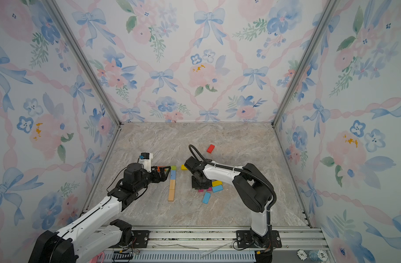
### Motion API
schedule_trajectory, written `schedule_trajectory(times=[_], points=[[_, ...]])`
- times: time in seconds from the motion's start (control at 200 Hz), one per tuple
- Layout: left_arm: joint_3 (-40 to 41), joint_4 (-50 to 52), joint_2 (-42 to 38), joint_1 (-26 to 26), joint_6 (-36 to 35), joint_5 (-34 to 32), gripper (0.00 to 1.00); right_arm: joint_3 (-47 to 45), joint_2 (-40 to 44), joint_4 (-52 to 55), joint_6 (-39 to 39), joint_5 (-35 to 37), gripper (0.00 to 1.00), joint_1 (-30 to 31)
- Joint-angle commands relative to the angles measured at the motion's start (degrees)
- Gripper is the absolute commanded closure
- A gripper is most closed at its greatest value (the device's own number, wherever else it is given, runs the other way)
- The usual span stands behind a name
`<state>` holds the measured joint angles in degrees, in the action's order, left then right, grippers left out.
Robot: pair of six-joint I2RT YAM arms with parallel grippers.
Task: Assemble the number 7 with building blocks
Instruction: Assemble the building block at the center of the board.
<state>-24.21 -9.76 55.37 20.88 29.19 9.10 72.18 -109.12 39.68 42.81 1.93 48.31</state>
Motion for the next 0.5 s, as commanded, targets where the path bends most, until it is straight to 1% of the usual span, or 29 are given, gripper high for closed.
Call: schedule_trajectory(times=[0.0, 0.235, 0.315, 0.35, 0.405, 0.495], points=[[0.6, -1.3, 0.4, -0.7, -0.7, 0.9, 0.02, 0.7, -3.0, 0.5, -0.4, -0.4, 0.76, -0.6], [0.8, -1.8, 0.7, -1.1, -0.6, 1.4, 0.02, 0.7, -3.5, 0.0, 0.0, -0.9, 0.75, -0.8], [0.9, -1.9, 0.8, -1.2, -0.6, 1.6, 0.02, 0.3, -3.7, -0.4, 0.2, -1.2, 0.73, -1.1], [0.9, -2.0, 0.7, -1.2, -0.5, 1.7, 0.02, 0.1, -3.7, -0.4, 0.4, -1.3, 0.68, -1.2], [1.0, -2.1, 0.8, -1.3, -0.5, 1.7, 0.02, -0.2, -3.6, -0.4, 0.7, -1.3, 0.58, -1.2], [1.0, -2.2, 0.8, -1.3, -0.6, 1.8, 0.02, -0.5, -3.5, -0.7, 1.1, -1.3, 0.46, -1.2]])
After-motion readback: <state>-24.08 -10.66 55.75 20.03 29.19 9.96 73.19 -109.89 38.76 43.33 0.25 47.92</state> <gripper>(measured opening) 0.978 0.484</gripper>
